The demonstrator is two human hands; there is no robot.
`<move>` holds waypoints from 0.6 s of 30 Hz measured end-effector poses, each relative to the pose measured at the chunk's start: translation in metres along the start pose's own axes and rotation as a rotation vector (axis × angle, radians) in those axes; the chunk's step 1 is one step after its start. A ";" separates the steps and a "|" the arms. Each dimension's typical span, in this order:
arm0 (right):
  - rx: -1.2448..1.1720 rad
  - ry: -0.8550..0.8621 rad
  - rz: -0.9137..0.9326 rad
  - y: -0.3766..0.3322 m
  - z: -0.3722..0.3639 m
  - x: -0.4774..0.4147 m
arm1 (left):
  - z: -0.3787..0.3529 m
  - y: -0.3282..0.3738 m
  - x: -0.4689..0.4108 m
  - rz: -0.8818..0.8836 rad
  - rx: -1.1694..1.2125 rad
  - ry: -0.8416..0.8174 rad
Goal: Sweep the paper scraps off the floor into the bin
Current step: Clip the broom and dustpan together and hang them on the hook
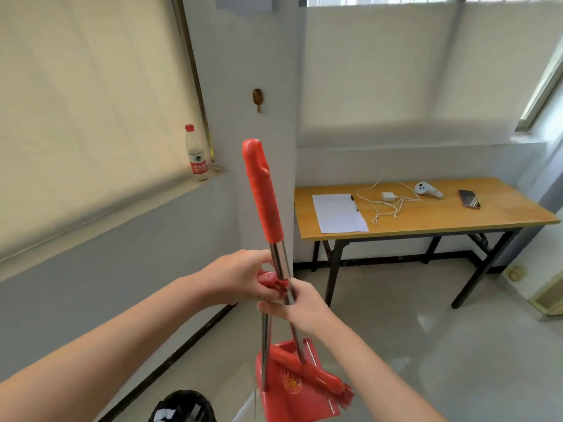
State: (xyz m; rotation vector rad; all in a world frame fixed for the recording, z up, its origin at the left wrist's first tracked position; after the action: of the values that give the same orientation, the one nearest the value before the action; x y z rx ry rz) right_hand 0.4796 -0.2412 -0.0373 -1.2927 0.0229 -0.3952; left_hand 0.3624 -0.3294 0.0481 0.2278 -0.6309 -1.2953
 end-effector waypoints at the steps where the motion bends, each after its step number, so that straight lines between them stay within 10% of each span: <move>1: -0.040 0.021 0.018 -0.004 0.006 -0.014 | 0.012 -0.003 -0.008 0.021 -0.073 0.023; 18: -0.035 0.174 0.061 -0.047 0.121 -0.281 | 0.164 -0.164 -0.210 0.096 -0.220 0.452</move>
State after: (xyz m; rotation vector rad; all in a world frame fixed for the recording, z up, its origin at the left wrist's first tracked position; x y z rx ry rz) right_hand 0.2328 -0.0549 -0.0156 -1.2855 0.2161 -0.4549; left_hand 0.1089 -0.1466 0.0355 0.2940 -0.1124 -1.1591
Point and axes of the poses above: each hand's wrist, its own x-axis away from the middle knuckle, its own z-axis out of the back of the hand, y = z × x, the point moved 2 cm from there along -x, towards the middle knuckle, and after that the axes turned 11 degrees about -y, right-handed, at the moved point
